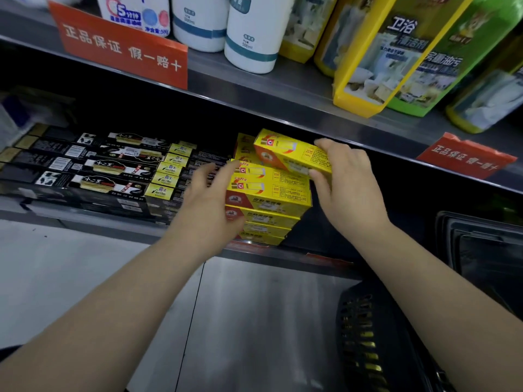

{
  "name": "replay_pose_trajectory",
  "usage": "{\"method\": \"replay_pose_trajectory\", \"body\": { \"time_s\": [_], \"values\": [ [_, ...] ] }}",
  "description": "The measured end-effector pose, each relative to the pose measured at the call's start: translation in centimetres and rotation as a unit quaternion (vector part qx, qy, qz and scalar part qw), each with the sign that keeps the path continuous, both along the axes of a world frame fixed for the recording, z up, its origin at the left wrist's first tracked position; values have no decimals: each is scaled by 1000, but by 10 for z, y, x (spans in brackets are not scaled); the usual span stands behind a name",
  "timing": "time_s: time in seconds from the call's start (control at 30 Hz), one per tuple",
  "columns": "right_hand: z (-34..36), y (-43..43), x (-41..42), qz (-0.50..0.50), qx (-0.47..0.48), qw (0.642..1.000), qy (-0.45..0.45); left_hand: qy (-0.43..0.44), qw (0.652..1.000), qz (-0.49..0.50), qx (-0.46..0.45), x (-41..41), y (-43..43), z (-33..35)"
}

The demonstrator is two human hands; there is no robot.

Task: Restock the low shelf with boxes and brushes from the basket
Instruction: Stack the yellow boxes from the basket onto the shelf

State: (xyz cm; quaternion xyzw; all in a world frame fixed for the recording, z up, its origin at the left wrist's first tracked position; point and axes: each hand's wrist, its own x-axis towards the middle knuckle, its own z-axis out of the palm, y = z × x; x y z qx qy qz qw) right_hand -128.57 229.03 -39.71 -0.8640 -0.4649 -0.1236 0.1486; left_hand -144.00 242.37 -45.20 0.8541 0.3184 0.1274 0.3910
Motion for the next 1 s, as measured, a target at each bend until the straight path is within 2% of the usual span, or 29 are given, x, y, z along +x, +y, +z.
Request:
{"method": "replay_pose_trajectory", "body": {
  "time_s": [0.1,0.2,0.37,0.47,0.57,0.83,1.0],
  "values": [
    [-10,12,2,21,-24,999,-38,48,998,-25,14,7,-5,-5],
    [-21,23,12,15,-56,998,-16,62,997,-35,34,13,-8,-10],
    [-29,44,39,-30,-90,984,149,59,997,-20,55,18,-7,-17],
    [-36,49,49,-18,-135,951,276,45,997,-2,65,22,-8,-18],
    [-40,47,52,-18,-111,931,346,38,996,7,75,24,-8,-19],
    [-43,44,53,8,-98,927,362,46,997,6,57,25,-8,-18],
    [-29,35,51,-41,-162,939,300,71,996,16,58,22,-12,-9]
  ]
}}
